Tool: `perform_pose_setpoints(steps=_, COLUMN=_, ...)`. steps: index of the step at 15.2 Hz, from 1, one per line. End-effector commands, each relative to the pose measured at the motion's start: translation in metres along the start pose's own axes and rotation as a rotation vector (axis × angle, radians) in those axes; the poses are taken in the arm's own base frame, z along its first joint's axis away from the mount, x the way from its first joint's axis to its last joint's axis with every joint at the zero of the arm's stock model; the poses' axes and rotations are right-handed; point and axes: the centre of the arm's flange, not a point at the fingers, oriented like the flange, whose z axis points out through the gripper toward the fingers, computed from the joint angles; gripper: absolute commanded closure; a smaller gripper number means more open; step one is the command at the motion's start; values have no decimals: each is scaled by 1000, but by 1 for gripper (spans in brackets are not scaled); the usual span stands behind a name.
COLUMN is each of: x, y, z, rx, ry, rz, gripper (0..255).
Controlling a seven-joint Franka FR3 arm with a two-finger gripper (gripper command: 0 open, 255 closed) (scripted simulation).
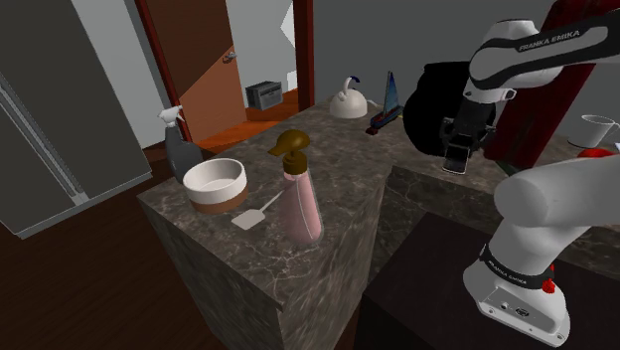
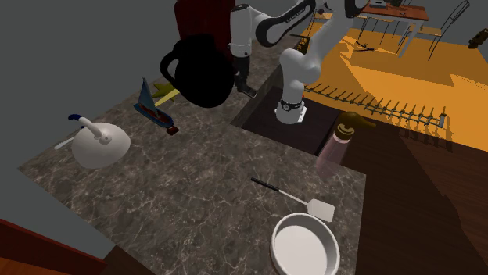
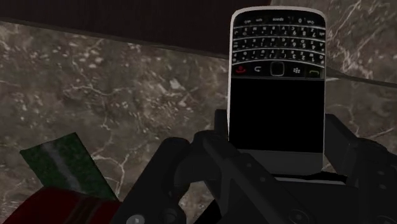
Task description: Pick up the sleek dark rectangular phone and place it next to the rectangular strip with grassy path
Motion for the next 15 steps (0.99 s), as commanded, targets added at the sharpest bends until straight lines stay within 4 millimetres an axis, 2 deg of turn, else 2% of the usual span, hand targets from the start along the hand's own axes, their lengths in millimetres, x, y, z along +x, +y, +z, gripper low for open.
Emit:
perform_pose_setpoints(steps=1, x=2, y=27, z=-2, rx=1, ry=3, rz=-1, gripper=255)
perform_pose_setpoints(steps=6, x=5, y=92, z=-6, rx=1, ry=3, rz=-1, gripper=255)
perform_pose_setpoints(steps=7, x=6, y=98, z=-7, rx=1, ry=2, rz=-1, gripper=255)
perform_pose_setpoints(steps=15, x=7, y=101, z=35, rx=1, ry=2, rz=-1, gripper=255)
